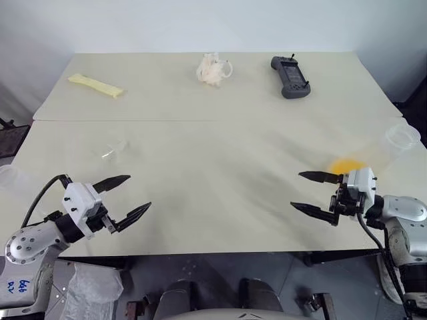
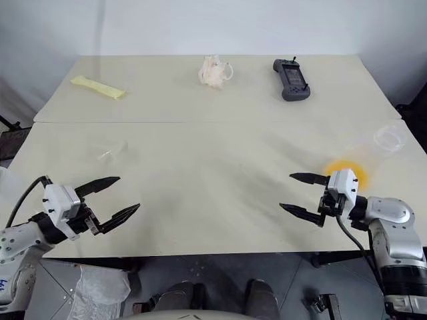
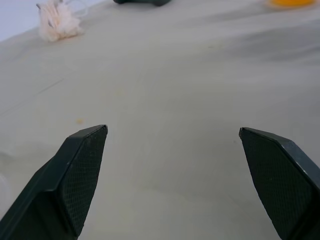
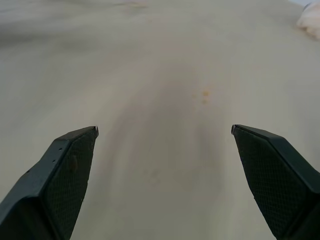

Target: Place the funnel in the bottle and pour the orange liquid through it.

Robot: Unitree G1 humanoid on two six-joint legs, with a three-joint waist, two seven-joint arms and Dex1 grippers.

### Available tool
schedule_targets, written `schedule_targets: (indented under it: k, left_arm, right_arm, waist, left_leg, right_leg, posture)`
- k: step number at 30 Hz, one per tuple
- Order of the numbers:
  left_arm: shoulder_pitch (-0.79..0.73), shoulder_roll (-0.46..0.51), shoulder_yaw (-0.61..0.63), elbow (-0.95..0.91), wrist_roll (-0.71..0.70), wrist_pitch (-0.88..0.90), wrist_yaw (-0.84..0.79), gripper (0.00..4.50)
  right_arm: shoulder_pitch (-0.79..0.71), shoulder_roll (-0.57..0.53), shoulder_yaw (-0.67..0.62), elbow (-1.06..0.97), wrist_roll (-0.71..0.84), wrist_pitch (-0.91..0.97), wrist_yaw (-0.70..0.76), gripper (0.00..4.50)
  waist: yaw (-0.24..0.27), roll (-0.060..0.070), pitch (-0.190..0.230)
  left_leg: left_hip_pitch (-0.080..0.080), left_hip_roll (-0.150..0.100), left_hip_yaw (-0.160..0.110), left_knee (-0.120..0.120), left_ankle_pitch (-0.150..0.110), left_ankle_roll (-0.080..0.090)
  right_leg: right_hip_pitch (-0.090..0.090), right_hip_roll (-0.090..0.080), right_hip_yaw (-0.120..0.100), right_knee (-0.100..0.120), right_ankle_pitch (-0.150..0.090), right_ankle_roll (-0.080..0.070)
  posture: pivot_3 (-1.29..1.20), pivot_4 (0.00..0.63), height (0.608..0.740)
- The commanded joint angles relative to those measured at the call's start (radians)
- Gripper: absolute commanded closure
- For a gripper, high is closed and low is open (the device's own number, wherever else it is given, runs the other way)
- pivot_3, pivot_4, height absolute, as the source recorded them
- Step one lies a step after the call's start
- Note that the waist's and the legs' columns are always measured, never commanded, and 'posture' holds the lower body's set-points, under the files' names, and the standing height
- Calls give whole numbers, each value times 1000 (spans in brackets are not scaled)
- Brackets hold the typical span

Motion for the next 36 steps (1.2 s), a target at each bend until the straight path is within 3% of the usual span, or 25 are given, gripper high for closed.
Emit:
schedule_targets:
  k: [1, 5, 10, 15, 19, 23, 36]
  left_arm:
    - [16, 5, 32, -35, -15, 28, 30, 0]
    - [47, -39, 101, -74, -137, 138, 94, 0]
    - [166, -202, 247, -94, -121, 67, 251, 0]
    - [322, -423, 402, -50, -137, -22, 421, 0]
    - [340, -512, 481, 6, -157, -74, 521, 0]
    - [305, -483, 470, -8, -152, -73, 551, 0]
    - [-9, -167, 425, 11, -175, 245, 747, 0]
  right_arm:
    - [-5, 24, -22, -18, 10, -9, -19, 19]
    - [-10, 69, -3, -62, 27, 24, -50, 19]
    - [-57, 142, 41, -133, 40, 108, -111, 19]
    - [-164, 239, 110, -177, 14, 150, -188, 19]
    - [-207, 267, 153, -210, 4, 187, -208, 19]
    - [-218, 262, 169, -202, -5, 176, -183, 19]
    - [-179, 258, 167, -234, 4, 207, -166, 19]
  waist:
    - [0, 0, 0]
    - [0, 0, 0]
    - [-9, 0, 0]
    - [-23, 0, 0]
    - [-13, -1, 0]
    - [8, -4, -1]
    - [-7, -5, -2]
  left_leg:
    - [0, 0, 0, 0, 0, 0]
    - [0, 0, 0, 0, 0, 0]
    - [1, 1, -1, 0, 0, -1]
    - [0, 1, -1, 0, -1, -1]
    - [0, 1, -2, 1, -2, 0]
    - [0, -2, -2, 1, -4, 3]
    - [0, -1, -1, 1, -5, 2]
  right_leg:
    - [0, 0, 0, 0, 0, 0]
    - [0, 0, 0, 0, 0, 0]
    - [0, 0, 0, 0, 0, 0]
    - [0, 0, 0, 0, 0, 0]
    - [0, -1, -1, 0, 0, 0]
    - [0, -4, -1, -1, 0, 0]
    - [0, -3, -6, 2, 0, 0]
  posture:
    - [0, 150, 740]
    - [0, 150, 740]
    - [0, 150, 740]
    - [0, 150, 740]
    - [0, 150, 740]
    - [0, 150, 740]
    - [0, 150, 740]
